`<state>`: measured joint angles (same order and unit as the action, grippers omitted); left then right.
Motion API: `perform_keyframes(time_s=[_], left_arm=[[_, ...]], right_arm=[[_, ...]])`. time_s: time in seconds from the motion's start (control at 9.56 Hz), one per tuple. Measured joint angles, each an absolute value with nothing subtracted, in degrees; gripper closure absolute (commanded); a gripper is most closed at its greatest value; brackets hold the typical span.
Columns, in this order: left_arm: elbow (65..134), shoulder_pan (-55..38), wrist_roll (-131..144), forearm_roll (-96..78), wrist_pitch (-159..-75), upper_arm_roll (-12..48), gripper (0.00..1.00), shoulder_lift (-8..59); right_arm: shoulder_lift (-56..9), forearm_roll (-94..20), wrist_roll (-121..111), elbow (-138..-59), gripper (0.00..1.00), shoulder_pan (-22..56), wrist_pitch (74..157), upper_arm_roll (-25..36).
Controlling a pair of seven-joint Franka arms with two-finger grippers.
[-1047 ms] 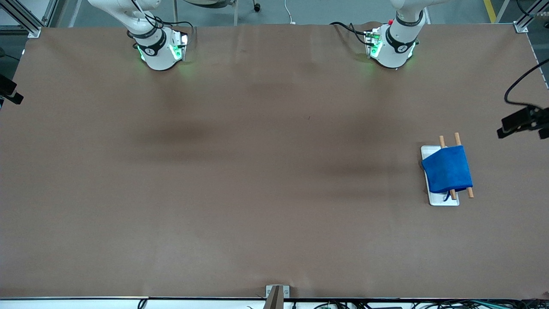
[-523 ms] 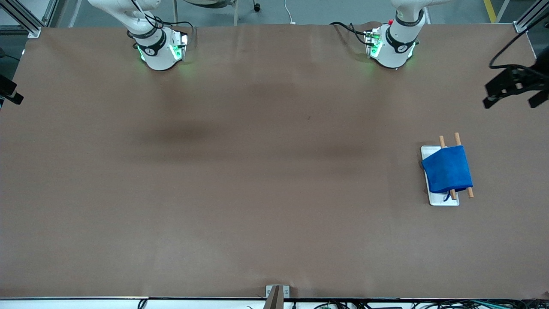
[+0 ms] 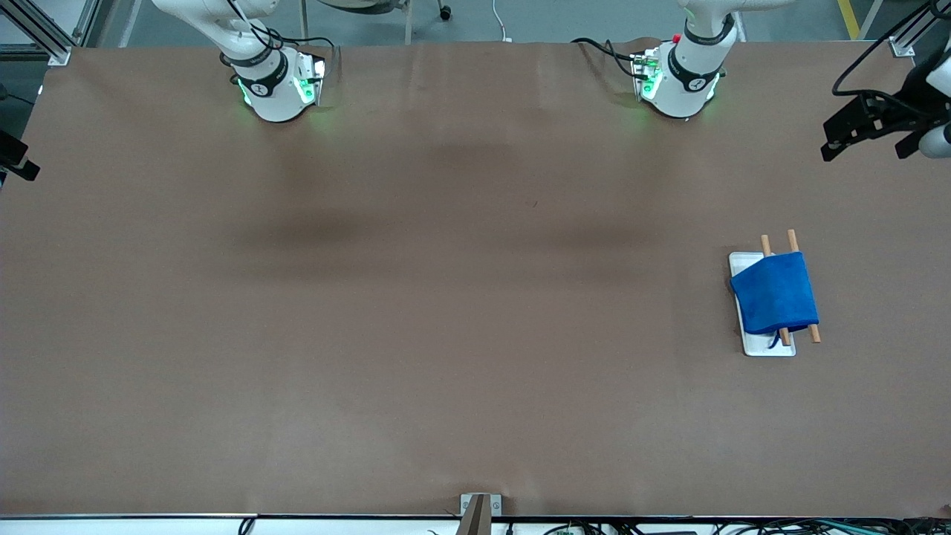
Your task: Right arm passes towel to left arm to hang
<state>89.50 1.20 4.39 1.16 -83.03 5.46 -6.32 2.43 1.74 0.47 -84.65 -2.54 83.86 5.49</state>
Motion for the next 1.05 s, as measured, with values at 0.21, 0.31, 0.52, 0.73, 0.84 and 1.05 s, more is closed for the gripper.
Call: perform_keyframes(time_s=[0.21, 0.31, 0.52, 0.73, 0.84, 1.05], left_arm=[[91.46, 1.19, 4.74, -0.45, -83.48, 5.86, 0.00, -8.03], [91.87, 1.18, 5.02, -0.97, -83.52, 6.32, 0.00, -8.42], [91.98, 1.19, 5.12, -1.01, -83.57, 7.28, 0.00, -8.51], [91.96, 1.19, 4.52, -0.96, -83.91, 7.53, 0.00, -8.38], [91.94, 1.24, 3.12, -0.64, -84.02, 7.53, 0.00, -8.26], [91.91, 1.35, 0.92, -0.09, -84.10, 7.49, 0.00, -8.13]], right_arm=[[2.42, 1.74, 0.47, -84.68, 0.00, -2.54, 83.82, 5.49], [2.42, 1.74, 0.47, -84.69, 0.00, -2.54, 83.80, 5.50], [2.41, 1.74, 0.47, -84.71, 0.00, -2.54, 83.78, 5.51], [2.41, 1.74, 0.46, -84.71, 0.00, -2.54, 83.77, 5.53], [2.41, 1.74, 0.45, -84.71, 0.00, -2.54, 83.77, 5.56], [2.41, 1.74, 0.44, -84.72, 0.00, -2.54, 83.77, 5.60]])
